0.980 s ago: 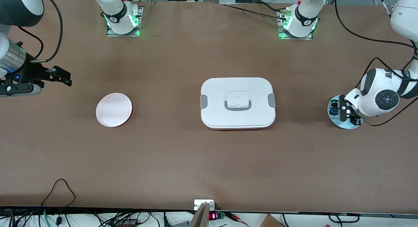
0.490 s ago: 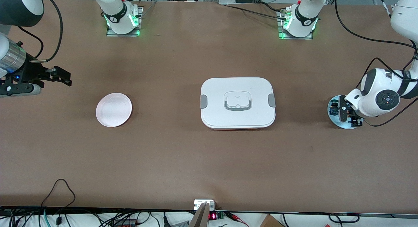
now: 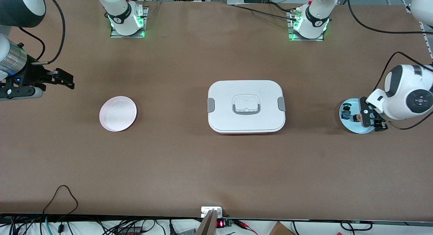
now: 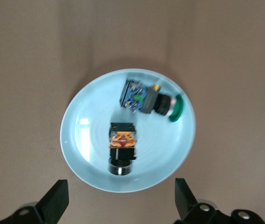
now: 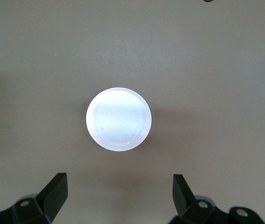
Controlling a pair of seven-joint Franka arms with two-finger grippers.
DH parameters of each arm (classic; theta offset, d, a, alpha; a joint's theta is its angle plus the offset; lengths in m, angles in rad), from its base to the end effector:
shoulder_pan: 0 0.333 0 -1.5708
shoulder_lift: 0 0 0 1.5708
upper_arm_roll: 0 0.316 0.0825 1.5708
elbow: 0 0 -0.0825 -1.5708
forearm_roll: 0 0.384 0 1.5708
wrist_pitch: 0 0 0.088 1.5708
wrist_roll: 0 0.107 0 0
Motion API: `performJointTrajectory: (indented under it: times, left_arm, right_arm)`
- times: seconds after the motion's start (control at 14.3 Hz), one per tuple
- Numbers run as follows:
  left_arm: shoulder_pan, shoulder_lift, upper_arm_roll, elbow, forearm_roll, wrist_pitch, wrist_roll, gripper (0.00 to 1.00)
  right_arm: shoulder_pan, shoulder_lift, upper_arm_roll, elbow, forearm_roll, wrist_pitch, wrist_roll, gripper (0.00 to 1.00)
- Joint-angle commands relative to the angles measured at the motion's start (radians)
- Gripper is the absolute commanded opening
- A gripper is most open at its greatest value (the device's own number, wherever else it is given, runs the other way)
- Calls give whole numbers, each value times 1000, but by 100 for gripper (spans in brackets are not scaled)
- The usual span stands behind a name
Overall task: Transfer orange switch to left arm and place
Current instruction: 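Lower the held switch onto the blue plate beside the green switch, then open the left gripper and lift it away from the plate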
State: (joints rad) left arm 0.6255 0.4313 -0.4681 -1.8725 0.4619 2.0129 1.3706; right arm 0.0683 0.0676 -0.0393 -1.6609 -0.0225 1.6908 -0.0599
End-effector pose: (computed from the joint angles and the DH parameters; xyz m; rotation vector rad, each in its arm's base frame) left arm 0.5926 0.1355 0.2878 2.3206 -2.0499 -0.4640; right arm 0.5795 0.0153 0.5537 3.1134 0.1434 -0.0593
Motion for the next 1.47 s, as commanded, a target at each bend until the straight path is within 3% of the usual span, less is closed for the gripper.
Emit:
performJointTrajectory:
  times: [0.0,0.14,0.49,0.77,0.84,0.98,1.12,1.26,1.4]
  left_arm:
    - [-19,6,-15,129,-141,-214,-95,100]
    - [-53,1,-18,174,-198,-311,-242,100]
    - [-108,1,-148,378,-201,-564,-623,100]
    - [-163,-25,-144,454,-291,-592,-767,100]
    - [-244,-69,-59,454,-319,-586,-832,100]
    - [-380,-159,144,438,-490,-525,-1069,100]
    - [-436,-286,215,331,-517,-427,-1259,100]
    - [-586,-423,369,219,-511,-364,-1349,100]
    - [-619,-512,414,129,-509,-329,-1377,100]
  right_arm:
    - [2,-11,10,10,-16,-25,0,100]
    - [5,-17,13,10,-16,-29,3,100]
    - [4,-19,7,9,-14,-31,2,100]
    - [4,-19,6,9,-14,-31,3,100]
    - [2,-19,6,9,-14,-31,3,100]
    - [1,-19,4,9,-14,-31,3,100]
    - [1,-19,4,9,-13,-31,5,100]
    - [1,-19,4,9,-13,-31,6,100]
    - [1,-19,4,9,-13,-31,8,100]
